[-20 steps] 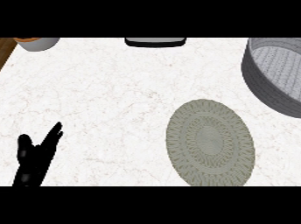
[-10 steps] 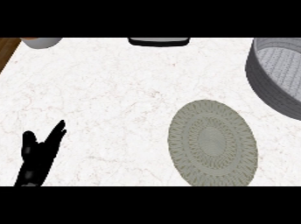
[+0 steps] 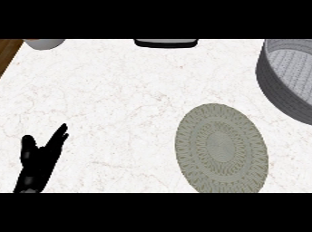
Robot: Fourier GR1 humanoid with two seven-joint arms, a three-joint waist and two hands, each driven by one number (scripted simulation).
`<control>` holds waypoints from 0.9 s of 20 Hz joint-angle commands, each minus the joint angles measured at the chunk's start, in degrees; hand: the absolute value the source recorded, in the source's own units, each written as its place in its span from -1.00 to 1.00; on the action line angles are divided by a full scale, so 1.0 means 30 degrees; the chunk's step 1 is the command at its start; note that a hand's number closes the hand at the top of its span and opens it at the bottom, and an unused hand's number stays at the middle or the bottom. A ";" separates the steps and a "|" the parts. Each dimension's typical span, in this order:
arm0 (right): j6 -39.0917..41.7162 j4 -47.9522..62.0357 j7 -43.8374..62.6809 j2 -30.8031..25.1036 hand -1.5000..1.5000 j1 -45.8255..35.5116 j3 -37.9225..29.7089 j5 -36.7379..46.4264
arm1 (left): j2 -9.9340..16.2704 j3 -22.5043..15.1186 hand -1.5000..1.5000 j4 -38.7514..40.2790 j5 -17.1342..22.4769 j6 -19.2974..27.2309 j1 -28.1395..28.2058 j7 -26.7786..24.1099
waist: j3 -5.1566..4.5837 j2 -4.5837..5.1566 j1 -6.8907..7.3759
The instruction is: Pick the bell pepper from the placemat and place it in the basket
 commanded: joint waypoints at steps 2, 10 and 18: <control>-0.0393 0.4378 -0.1788 0.0678 1.00 -0.1536 0.0348 0.0654 | -0.0112 0.0226 0.00 0.1911 0.0053 -0.0429 -0.0627 -0.0240 | -0.0089 0.0187 0.0028; -0.0948 0.9155 -0.4113 0.0927 1.00 -0.3338 0.0245 0.1334 | -0.0490 -0.0107 0.00 0.1068 -0.0481 -0.0186 0.0249 -0.0502 | -0.0074 0.0170 0.0129; -0.4588 1.0693 -0.6428 -0.0489 1.00 -0.2139 0.1779 0.4579 | -0.0749 -0.0503 0.00 0.0613 -0.0468 -0.0436 0.0541 -0.0350 | -0.0034 0.0384 0.0575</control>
